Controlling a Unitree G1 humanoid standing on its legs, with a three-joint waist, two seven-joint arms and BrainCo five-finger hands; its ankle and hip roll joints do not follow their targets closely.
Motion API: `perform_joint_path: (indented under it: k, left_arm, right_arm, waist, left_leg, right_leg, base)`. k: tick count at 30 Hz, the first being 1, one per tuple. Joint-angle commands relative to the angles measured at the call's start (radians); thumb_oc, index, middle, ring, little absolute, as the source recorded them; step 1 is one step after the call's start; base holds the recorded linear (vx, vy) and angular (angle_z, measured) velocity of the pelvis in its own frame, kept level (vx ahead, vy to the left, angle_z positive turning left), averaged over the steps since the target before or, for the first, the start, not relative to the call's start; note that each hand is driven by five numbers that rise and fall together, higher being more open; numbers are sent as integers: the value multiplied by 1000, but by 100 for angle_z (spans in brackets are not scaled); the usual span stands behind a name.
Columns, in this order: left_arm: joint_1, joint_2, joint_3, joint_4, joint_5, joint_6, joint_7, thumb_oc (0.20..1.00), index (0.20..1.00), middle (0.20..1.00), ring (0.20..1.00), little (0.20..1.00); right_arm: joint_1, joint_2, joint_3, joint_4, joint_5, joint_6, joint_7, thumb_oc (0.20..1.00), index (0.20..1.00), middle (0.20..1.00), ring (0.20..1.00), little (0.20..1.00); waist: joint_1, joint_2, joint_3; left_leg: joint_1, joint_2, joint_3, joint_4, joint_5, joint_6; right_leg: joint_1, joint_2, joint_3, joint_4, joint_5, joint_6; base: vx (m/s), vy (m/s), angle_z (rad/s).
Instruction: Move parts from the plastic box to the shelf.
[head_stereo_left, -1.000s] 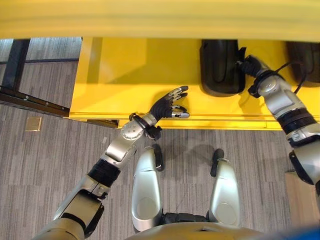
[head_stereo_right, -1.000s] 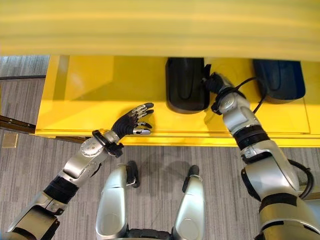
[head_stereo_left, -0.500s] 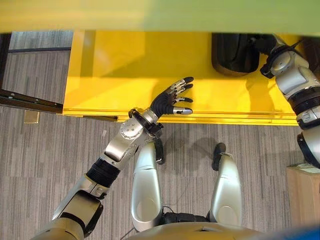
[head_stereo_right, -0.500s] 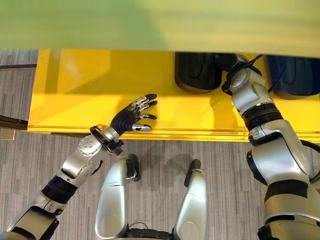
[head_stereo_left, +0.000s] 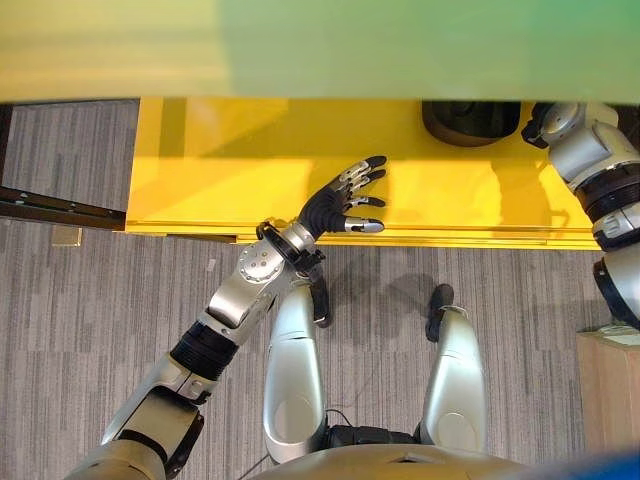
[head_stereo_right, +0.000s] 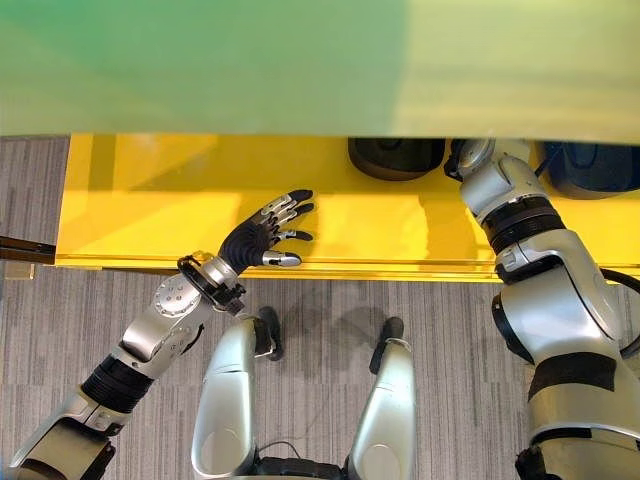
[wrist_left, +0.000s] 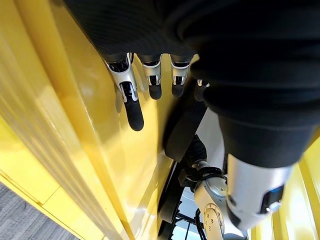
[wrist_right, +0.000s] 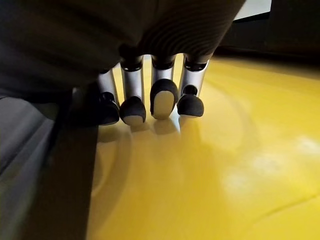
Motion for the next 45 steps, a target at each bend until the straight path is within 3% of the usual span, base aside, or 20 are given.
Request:
perform_joint_path:
  k: [1, 29, 45]
  left_arm:
    - [129, 33, -77, 69, -10, 61, 24, 1000, 1000, 1000, 1000, 1000]
    - [140, 27, -65, 73, -13, 53, 31, 1000, 1000, 1000, 1000, 1000]
    - [139, 12, -52, 68, -13, 54, 58, 1000, 1000, 1000, 1000, 1000]
  right_arm:
    - [46, 5, 62, 68, -48, 38, 75, 200, 200, 200, 200, 200]
    - [151, 5, 38, 20, -45, 52, 105, 200, 200, 200, 200, 200]
    - [276, 17, -10, -137, -36, 86, 92, 200, 200, 200, 200, 200]
  waist:
    - [28, 20, 5]
    - [12, 20, 5]
    - [-17, 11, 5]
  left_leg:
    - [47, -42, -70, -123, 50, -3]
    - [55, -36, -54, -143, 54, -2]
    - [48, -32, -39, -142, 49, 5]
  right_leg:
    - [-54, 45, -106, 205, -91, -64]
    - [-48, 45, -106, 198, -99, -65]
    - [-58, 55, -92, 190, -98, -65]
  base:
    - [0, 0, 0]
    - [0, 0, 0]
    - [0, 0, 0]
